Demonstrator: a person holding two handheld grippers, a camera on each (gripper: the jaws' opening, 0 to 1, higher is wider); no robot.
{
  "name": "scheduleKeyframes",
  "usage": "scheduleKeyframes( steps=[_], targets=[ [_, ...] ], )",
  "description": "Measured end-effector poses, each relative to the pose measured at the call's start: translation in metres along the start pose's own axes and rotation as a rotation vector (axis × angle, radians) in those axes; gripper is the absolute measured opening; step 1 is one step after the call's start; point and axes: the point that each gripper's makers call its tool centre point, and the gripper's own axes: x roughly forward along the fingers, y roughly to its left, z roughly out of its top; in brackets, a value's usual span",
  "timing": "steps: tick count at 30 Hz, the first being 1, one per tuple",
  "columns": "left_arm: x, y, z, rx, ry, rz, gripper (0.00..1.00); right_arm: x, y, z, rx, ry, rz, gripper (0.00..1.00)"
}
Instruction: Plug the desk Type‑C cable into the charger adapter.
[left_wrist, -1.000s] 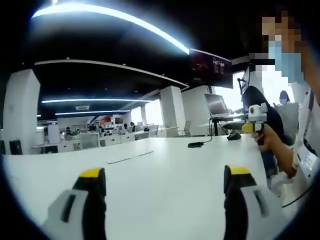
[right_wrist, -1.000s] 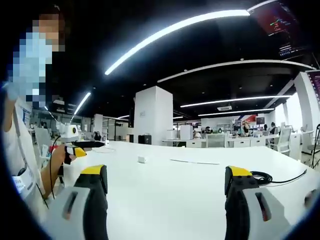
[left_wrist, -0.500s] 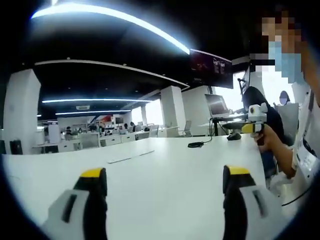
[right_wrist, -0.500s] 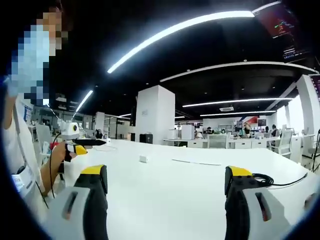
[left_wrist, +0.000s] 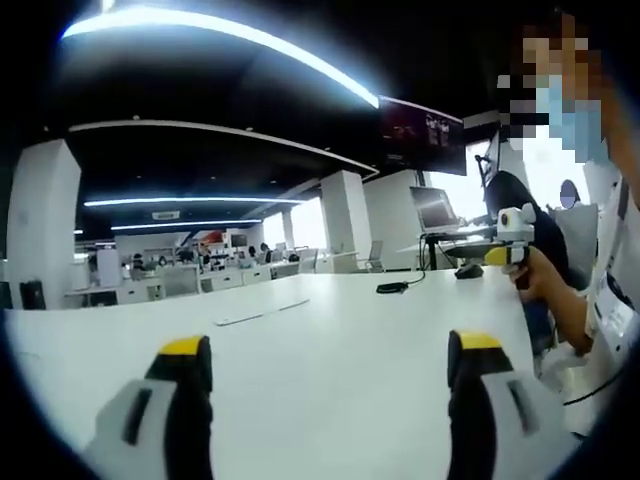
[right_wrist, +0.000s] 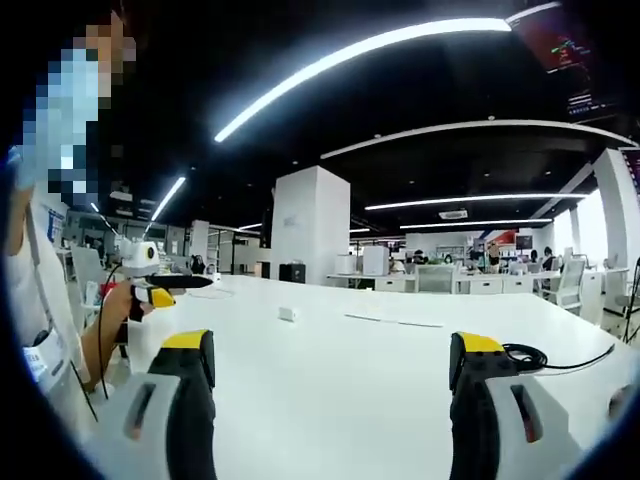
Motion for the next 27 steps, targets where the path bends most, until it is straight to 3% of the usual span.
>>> scheduleKeyframes(
  steps=[13, 27],
  targets=[
    [0.003, -0.006, -0.005, 0.007, 0.017, -0.006, 0.97, -0.002, 0.001, 0.001, 0.006, -0.001, 0.006, 1.0],
    [0.008, -0.003, 0.002, 0.006, 0.008, 0.009, 0.97, -0.005, 0.0, 0.009, 0.014, -0.024, 0.013, 1.0]
  ],
)
